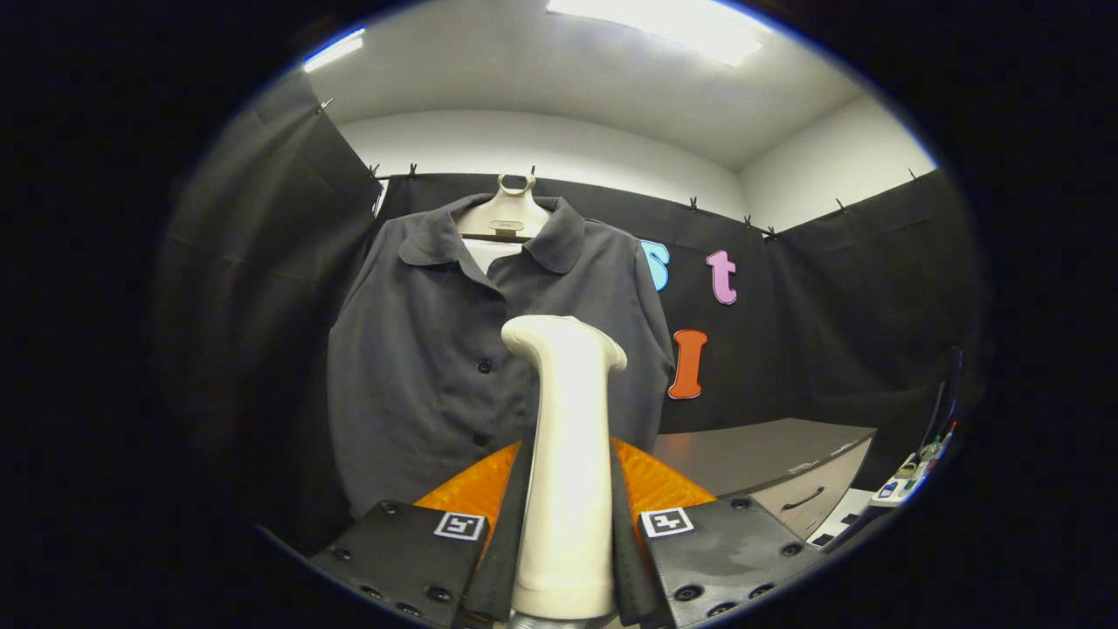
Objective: Iron the clothes twice with a garment steamer, once on the left side and once on the right side.
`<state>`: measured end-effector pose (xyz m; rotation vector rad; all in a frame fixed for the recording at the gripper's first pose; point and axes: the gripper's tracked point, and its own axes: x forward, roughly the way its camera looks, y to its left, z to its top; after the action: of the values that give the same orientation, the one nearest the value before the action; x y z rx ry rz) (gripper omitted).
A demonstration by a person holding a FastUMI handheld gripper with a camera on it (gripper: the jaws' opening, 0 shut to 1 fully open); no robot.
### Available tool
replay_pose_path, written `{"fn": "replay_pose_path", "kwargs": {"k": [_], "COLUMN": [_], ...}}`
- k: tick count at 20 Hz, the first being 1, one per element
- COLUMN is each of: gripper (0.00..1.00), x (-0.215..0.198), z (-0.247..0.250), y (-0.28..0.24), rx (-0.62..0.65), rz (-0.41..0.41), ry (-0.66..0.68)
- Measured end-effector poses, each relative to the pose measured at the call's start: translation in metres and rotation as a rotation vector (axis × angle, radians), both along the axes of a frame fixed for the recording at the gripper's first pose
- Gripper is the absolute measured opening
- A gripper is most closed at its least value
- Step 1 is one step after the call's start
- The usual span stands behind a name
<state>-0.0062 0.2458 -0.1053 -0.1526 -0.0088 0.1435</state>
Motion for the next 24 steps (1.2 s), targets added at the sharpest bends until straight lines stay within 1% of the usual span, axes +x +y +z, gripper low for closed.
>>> {"fn": "replay_pose_path", "kwargs": {"k": [3, 9, 15, 24], "gripper": [0.51, 0.51, 0.51, 0.51], "x": [0.017, 0.035, 0.026, 0.005], "z": [0.000, -0.013, -0.031, -0.070], "y": [0.007, 0.023, 0.024, 0.015], "rx": [-0.010, -0.023, -0.071, -0.090], "rz": [-0.005, 0.020, 0.012, -0.005], "ry": [-0.007, 0.019, 0.040, 0.124]}}
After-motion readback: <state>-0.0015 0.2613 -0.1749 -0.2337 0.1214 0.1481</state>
